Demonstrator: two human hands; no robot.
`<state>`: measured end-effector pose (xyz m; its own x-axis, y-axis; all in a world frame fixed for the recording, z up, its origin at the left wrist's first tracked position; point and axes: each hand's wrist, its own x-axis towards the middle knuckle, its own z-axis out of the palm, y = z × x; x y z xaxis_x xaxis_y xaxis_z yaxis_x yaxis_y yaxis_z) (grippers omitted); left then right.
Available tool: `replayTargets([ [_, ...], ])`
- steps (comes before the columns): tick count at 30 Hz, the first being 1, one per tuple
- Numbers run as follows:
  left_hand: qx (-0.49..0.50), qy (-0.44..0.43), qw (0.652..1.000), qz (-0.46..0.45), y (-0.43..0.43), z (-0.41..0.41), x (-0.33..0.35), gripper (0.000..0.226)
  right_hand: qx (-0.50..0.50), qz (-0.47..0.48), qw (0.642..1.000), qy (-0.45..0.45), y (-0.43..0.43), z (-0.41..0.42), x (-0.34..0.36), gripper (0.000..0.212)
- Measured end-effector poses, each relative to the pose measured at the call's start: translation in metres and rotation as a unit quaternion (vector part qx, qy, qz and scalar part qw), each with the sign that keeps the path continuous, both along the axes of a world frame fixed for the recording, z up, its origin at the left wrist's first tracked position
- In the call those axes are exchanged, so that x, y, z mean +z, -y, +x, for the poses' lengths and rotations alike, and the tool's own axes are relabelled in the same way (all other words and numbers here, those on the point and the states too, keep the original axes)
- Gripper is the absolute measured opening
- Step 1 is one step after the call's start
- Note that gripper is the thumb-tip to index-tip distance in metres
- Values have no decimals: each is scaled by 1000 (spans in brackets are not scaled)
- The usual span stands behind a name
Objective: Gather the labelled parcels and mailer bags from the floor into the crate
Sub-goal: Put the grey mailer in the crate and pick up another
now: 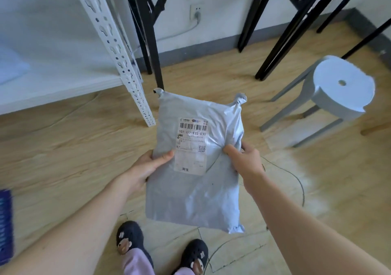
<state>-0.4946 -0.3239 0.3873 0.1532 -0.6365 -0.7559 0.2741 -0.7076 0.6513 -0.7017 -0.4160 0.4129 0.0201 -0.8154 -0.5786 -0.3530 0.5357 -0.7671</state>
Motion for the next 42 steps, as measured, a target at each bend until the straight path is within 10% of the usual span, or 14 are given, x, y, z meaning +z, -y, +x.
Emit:
replayTargets([
  [12,201,121,971,-47,-110,99,58,78,211,57,955,200,-65,118,40,59],
  [19,269,167,946,-69,-253,200,83,37,304,58,936,171,-184,239,60,67],
  [30,325,214,920,-50,-512,339,126,57,345,72,918,181,-417,420,73,68],
  [34,304,241,922,-24,-559,385,125,104,369,46,906,202,-465,477,67,60],
  [42,320,249,914,24,-594,509,93,99,405,84,893,179,-501,617,13,109],
])
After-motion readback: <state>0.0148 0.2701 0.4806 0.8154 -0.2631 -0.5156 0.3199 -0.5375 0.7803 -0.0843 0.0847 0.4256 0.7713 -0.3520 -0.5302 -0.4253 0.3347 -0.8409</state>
